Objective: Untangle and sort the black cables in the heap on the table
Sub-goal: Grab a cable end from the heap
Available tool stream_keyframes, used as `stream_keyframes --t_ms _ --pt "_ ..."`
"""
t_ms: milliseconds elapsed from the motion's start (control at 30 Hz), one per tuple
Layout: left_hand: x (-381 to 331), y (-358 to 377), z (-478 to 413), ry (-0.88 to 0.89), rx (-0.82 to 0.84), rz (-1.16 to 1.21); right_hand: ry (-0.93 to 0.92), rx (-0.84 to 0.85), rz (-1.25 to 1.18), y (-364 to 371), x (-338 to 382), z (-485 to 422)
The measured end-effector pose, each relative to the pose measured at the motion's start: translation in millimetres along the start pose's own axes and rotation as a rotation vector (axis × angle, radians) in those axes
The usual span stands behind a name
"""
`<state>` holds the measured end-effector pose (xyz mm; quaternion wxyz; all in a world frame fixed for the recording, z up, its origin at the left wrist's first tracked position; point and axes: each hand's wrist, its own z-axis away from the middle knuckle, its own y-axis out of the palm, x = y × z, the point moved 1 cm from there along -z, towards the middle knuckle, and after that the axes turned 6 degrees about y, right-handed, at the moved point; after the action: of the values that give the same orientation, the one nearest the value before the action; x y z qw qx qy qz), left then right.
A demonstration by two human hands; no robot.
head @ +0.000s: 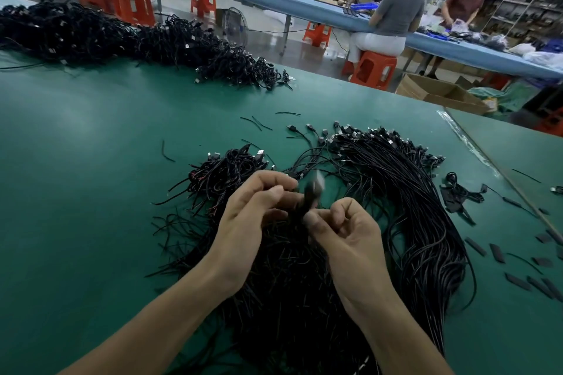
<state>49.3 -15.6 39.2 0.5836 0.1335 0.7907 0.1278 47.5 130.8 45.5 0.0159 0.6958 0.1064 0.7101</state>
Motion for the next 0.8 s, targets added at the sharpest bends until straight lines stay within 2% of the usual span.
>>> stream_keyframes --t_ms 100,233,300,400,567,800 --pt "-1.8 2.8 1.6 0.082 0.022 -0.091 -0.01 0.031 -0.054 2.8 1.4 -0.2" --pt "4.3 0.4 4.3 0.159 0.044 -0.391 -0.131 -0.16 0.294 0.5 -0.3 -3.0" --pt "8.2 -2.8 4.2 0.123 0.017 -0.474 -0.197 -0.208 0.362 0.8 2.0 -3.3" --pt "12.9 -3.9 2.9 0.032 0.04 -0.492 -0.24 -0.205 0.304 2.3 4.7 -3.6" --pt "14.2 -0.6 2.6 -0.125 0.075 -0.34 -0.206 -0.139 0.16 3.6 0.9 -1.4" --pt "9.4 2.2 0.2 -0.128 -0.039 -0.027 -0.103 -0.121 0.064 0.1 -5.8 -1.9"
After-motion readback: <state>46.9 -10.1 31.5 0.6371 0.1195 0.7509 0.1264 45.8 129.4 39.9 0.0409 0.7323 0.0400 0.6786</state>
